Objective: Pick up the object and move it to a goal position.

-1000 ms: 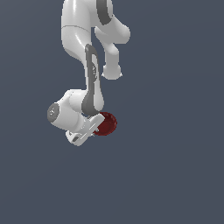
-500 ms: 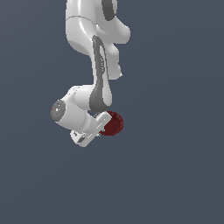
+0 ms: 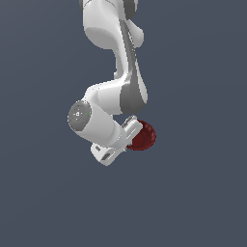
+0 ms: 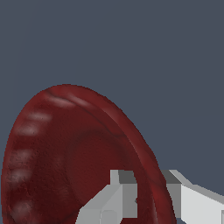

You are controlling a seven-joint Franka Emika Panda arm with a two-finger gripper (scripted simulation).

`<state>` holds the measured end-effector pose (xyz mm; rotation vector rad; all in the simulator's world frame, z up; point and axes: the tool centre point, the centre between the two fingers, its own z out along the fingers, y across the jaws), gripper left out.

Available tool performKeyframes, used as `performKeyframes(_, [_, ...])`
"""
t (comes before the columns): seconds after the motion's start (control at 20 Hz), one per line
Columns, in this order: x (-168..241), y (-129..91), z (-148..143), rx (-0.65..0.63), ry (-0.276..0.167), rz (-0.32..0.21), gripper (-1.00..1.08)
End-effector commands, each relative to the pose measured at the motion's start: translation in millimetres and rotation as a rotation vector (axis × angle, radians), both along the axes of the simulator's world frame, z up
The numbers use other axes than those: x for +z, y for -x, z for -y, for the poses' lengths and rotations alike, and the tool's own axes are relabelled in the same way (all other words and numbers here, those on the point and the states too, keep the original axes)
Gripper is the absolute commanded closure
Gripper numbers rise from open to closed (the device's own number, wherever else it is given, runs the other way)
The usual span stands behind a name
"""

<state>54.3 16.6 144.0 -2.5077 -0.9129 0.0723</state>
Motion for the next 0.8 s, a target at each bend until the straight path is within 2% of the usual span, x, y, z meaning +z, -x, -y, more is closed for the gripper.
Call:
performKeyframes(0.0, [19.9, -11.0, -18.4, -0.001, 0.000, 0.001, 1.08])
performKeyframes(0.4, [66.5, -39.9, -64.6, -0.002, 0.000, 0.001, 1.08])
performKeyframes(0.75, [87.4, -54.2, -85.3, -0.002, 0.001, 0.002, 1.08])
